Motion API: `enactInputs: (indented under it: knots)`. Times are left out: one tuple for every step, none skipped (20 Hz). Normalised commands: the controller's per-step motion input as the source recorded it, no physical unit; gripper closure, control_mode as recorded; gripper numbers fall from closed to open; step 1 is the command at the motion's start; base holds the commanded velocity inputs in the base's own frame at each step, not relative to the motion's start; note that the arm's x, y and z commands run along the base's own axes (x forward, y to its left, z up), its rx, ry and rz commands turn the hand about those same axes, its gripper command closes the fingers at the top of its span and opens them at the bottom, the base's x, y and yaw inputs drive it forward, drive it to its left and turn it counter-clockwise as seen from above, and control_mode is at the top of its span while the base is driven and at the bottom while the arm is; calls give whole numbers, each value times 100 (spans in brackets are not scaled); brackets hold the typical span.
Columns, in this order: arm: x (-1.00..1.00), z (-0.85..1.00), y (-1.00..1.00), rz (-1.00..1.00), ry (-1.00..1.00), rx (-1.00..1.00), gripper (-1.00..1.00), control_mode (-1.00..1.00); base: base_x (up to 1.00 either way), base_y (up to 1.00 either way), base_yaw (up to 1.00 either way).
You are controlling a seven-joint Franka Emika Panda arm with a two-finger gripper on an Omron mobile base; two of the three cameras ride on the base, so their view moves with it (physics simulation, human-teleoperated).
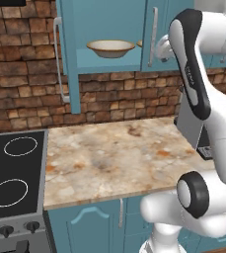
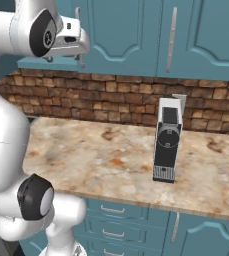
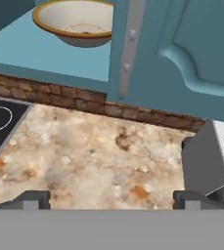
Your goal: Move the bowls from the cabinet to the plates on the dining table.
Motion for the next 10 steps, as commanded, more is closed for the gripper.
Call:
enactInputs:
  knots:
    - [48,0,0,-20,0,3,-100,-100,0,0,0]
    - [51,-6,0,-19,0,5,-100,-100,0,0,0]
    - [45,-6,0,-15,-2,7,-100,-100,0,0,0]
    - [52,-4,0,-11,0,9,-100,-100,0,0,0]
    - [56,-3,0,-8,0,8,-100,-100,0,0,0]
    - [60,-3,0,-6,-1,7,-100,-100,0,0,0]
    - [64,-2,0,-2,-1,7,-100,-100,0,0,0]
    - [66,-3,0,0,0,8,-100,-100,0,0,0]
    - [76,-6,0,0,0,7,-100,-100,0,0,0]
    - [81,-5,-2,0,0,6,-100,-100,0,0,0]
